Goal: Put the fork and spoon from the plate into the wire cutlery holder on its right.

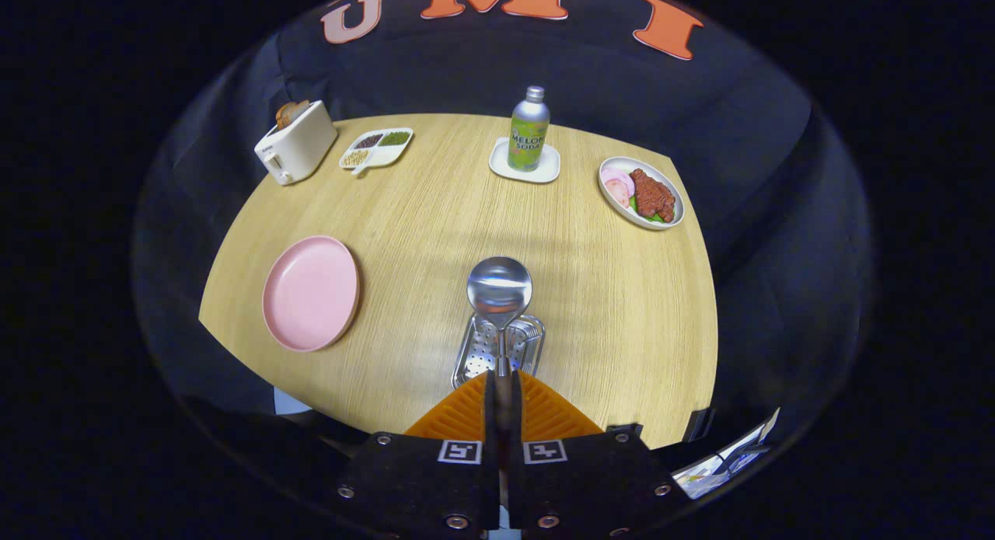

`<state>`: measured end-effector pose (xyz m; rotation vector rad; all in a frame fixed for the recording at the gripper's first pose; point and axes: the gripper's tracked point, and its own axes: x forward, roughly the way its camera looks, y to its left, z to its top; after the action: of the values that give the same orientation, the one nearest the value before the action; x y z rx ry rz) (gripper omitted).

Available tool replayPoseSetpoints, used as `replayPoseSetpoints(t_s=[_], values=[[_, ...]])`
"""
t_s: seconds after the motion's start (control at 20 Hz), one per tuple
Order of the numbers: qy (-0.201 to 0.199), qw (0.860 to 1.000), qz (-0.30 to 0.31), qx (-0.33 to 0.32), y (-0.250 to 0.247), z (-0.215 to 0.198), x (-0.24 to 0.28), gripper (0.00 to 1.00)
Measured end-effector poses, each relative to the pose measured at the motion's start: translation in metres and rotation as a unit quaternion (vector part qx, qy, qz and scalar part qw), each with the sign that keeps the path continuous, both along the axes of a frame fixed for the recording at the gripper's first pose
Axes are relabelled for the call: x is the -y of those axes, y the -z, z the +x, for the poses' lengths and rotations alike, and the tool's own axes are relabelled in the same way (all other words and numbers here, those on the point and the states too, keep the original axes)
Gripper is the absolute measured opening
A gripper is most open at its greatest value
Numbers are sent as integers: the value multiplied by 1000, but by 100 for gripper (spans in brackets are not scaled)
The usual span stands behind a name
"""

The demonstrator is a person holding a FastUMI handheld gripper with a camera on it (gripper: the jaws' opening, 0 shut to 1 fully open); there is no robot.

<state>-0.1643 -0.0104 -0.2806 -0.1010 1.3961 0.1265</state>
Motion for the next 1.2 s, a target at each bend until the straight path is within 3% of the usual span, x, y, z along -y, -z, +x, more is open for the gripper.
replayPoseSetpoints(t_s=[0.3,0.7,1.0,1.2], values=[[-37,996,4,-83,12,-26,0,5],[-32,989,10,-143,38,-34,2,7],[6,992,18,-124,47,-19,3,10],[46,996,45,-67,35,8,-1,11]])
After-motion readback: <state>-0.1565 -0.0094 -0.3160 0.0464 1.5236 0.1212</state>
